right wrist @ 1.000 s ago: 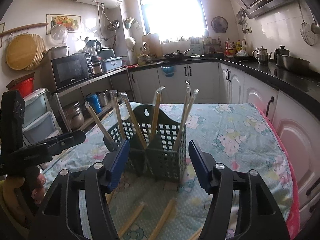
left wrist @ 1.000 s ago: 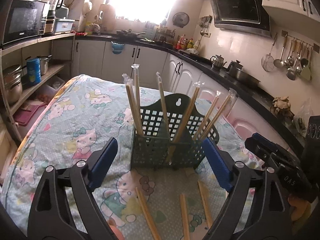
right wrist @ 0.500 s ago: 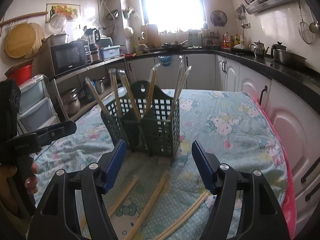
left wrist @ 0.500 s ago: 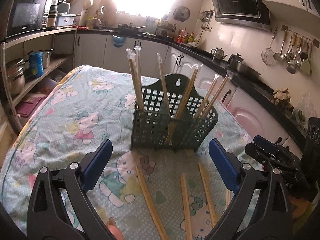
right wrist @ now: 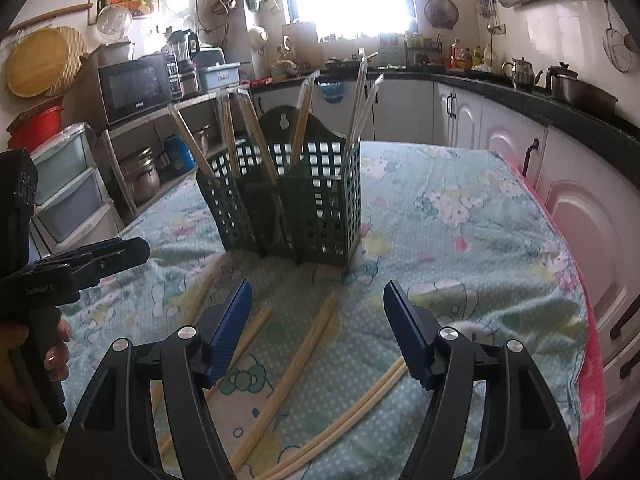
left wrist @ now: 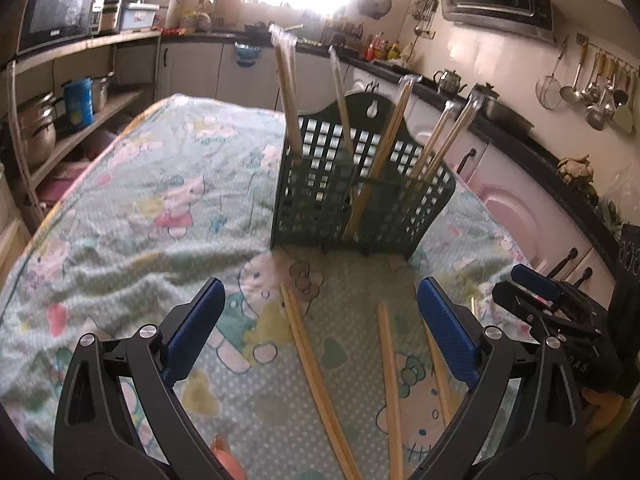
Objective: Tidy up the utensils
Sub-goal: 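Withdraw both open grippers from the caddy toward the chopsticks on the cloth, then close the right gripper on a bamboo chopstick while the left gripper grasps another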
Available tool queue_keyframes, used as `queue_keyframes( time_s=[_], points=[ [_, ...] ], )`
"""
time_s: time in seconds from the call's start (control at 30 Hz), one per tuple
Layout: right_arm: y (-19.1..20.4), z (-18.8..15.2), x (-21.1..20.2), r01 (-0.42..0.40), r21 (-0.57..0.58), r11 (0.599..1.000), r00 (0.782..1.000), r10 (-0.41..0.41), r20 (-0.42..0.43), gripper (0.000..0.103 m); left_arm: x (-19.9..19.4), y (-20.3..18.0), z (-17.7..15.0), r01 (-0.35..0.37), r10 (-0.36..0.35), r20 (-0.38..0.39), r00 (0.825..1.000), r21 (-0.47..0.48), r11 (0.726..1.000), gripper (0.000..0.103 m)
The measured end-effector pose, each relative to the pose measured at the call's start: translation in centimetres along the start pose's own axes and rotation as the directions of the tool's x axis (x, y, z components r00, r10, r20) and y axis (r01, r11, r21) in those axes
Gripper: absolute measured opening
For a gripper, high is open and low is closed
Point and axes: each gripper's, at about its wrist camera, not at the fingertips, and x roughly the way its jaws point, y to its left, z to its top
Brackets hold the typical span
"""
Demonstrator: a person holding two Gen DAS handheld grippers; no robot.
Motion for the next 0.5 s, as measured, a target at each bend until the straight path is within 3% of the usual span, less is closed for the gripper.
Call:
queue_keyframes(
  time_s=[0.23, 0.5],
  points=[
    [-0.4, -0.9, 1.8, -0.009, -0.009, 1.000, 0.996, 0.008, -0.087, 0.066, 2.0, 0.0, -1.8, 0.001, -0.001, -0.088, 0.996, -0.003, 1.000, 0.084],
    [-1.1, -1.1, 4.2, -0.045, 0.015, 0.999, 0.984, 0.047, -0.169, 0.064, 4.6, 0.2, -3.4, 0.030, -0.038, -0.198, 0.979, -0.040, 0.999, 0.041]
  ],
)
